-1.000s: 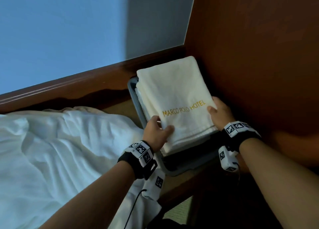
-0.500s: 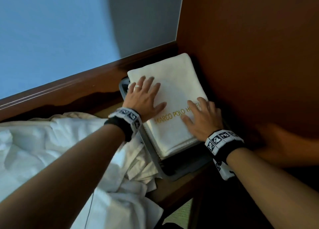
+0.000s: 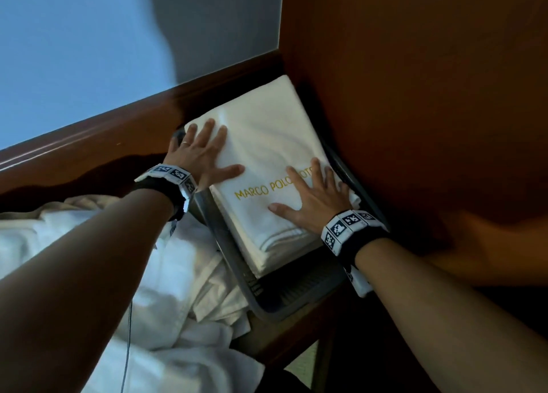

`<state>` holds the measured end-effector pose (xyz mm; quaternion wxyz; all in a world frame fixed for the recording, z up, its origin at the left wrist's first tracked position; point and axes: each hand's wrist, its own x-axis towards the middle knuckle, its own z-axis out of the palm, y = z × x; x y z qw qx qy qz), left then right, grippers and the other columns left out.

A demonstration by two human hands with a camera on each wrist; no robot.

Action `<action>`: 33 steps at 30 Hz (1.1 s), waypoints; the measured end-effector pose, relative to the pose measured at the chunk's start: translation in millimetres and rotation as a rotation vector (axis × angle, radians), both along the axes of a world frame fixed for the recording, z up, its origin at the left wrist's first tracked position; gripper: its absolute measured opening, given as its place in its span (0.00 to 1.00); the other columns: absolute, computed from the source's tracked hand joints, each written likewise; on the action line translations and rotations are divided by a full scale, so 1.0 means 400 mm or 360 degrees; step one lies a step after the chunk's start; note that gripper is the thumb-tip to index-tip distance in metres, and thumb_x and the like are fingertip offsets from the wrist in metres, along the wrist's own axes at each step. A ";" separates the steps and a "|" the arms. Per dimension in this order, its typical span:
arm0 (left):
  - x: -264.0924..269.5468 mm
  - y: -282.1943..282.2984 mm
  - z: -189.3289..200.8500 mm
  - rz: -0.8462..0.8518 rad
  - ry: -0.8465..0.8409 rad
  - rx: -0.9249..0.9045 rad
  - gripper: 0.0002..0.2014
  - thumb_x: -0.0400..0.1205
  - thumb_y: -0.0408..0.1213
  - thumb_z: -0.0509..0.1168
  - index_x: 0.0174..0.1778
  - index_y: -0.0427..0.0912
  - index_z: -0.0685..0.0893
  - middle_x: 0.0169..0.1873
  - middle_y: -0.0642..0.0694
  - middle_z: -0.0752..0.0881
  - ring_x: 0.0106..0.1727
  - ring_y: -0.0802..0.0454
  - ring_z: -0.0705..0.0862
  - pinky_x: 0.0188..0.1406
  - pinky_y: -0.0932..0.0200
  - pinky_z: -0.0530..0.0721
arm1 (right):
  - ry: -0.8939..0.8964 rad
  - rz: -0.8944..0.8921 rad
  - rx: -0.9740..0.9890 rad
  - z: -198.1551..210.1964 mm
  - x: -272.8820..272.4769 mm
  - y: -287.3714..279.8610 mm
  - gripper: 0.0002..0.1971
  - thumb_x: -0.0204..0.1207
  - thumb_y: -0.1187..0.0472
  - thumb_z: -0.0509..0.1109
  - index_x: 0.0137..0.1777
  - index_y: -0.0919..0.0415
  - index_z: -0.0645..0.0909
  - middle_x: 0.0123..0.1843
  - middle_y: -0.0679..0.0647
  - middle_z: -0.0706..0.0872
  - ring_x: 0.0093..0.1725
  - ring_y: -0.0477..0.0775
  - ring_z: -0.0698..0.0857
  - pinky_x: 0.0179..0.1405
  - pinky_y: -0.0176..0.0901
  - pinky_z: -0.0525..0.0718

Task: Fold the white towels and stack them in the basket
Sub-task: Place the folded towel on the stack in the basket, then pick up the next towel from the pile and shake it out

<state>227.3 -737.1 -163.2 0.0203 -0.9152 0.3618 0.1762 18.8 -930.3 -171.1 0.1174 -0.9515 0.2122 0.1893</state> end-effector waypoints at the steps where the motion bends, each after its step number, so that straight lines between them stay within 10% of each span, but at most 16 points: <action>1: -0.003 0.001 0.007 -0.0017 0.0011 0.0008 0.55 0.70 0.85 0.42 0.87 0.58 0.35 0.88 0.50 0.35 0.88 0.38 0.39 0.85 0.30 0.45 | -0.0002 0.0002 0.0001 0.000 -0.004 -0.001 0.52 0.62 0.12 0.44 0.84 0.34 0.37 0.87 0.57 0.29 0.86 0.69 0.37 0.80 0.75 0.46; 11: -0.126 0.057 0.065 -0.0024 0.0030 -0.0020 0.49 0.76 0.79 0.47 0.89 0.57 0.44 0.89 0.51 0.38 0.89 0.42 0.41 0.87 0.39 0.46 | 0.0045 -0.0029 -0.0088 0.033 -0.075 0.033 0.56 0.59 0.11 0.45 0.85 0.36 0.35 0.88 0.57 0.30 0.86 0.66 0.33 0.81 0.74 0.38; 17: -0.183 0.179 0.184 0.0030 0.0096 -0.0132 0.32 0.80 0.66 0.64 0.79 0.56 0.74 0.76 0.46 0.78 0.73 0.43 0.79 0.70 0.45 0.80 | 0.0160 -0.0116 -0.0175 0.088 -0.107 0.099 0.57 0.60 0.12 0.49 0.85 0.36 0.34 0.89 0.57 0.39 0.87 0.65 0.39 0.80 0.74 0.43; 23: -0.233 0.486 0.294 0.0208 0.0068 -0.0280 0.19 0.83 0.58 0.66 0.63 0.52 0.86 0.56 0.53 0.89 0.58 0.48 0.86 0.59 0.48 0.85 | -0.0290 0.0045 -0.0289 0.195 -0.109 0.285 0.31 0.77 0.46 0.65 0.79 0.56 0.69 0.78 0.57 0.74 0.76 0.63 0.72 0.72 0.60 0.74; 29: -0.282 0.911 0.374 0.0420 -0.0068 -0.0395 0.15 0.82 0.55 0.67 0.58 0.52 0.88 0.51 0.53 0.91 0.56 0.47 0.87 0.59 0.47 0.85 | -0.0521 0.0133 0.0039 0.242 -0.100 0.664 0.07 0.77 0.56 0.67 0.38 0.55 0.79 0.43 0.59 0.84 0.44 0.65 0.82 0.42 0.49 0.82; 33: -0.329 1.200 0.367 0.0624 -0.0099 -0.0426 0.14 0.83 0.53 0.69 0.55 0.49 0.90 0.50 0.51 0.91 0.55 0.47 0.87 0.59 0.50 0.84 | -0.0583 0.0401 0.0122 0.224 -0.077 0.947 0.10 0.77 0.57 0.66 0.51 0.60 0.85 0.49 0.57 0.88 0.50 0.63 0.85 0.48 0.51 0.85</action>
